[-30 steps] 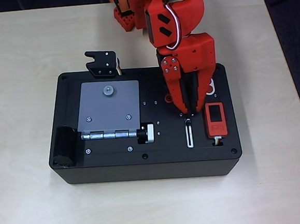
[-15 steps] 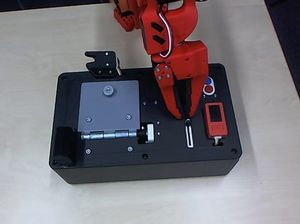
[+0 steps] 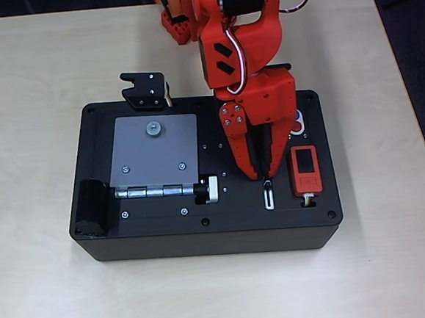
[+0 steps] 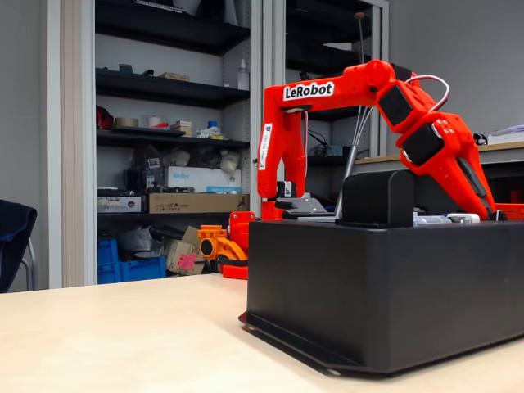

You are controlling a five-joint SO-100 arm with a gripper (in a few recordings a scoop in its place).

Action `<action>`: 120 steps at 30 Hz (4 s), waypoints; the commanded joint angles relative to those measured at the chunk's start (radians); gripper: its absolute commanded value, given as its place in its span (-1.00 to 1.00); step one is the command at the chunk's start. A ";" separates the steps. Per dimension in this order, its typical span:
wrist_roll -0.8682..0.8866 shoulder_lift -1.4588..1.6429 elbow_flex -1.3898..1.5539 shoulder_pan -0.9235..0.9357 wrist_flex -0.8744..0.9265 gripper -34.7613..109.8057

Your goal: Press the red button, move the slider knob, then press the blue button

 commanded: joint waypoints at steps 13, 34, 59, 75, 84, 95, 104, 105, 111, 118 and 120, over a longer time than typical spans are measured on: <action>-0.015 -0.074 -0.167 0.017 0.046 -0.51; -0.028 -0.140 -0.281 0.023 0.107 -0.51; 0.126 0.009 -0.457 -0.143 0.535 0.28; 0.230 0.170 -0.135 -0.238 0.449 0.90; 0.253 0.190 -0.095 -0.242 0.431 0.90; 0.255 0.247 -0.005 -0.244 0.397 0.89; 0.258 0.273 0.044 -0.245 0.367 0.89; 0.259 0.276 0.052 -0.247 0.360 0.89; 0.264 0.291 0.100 -0.249 0.325 0.88; 0.264 0.308 0.138 -0.249 0.301 0.88; 0.262 0.313 0.146 -0.247 0.293 0.88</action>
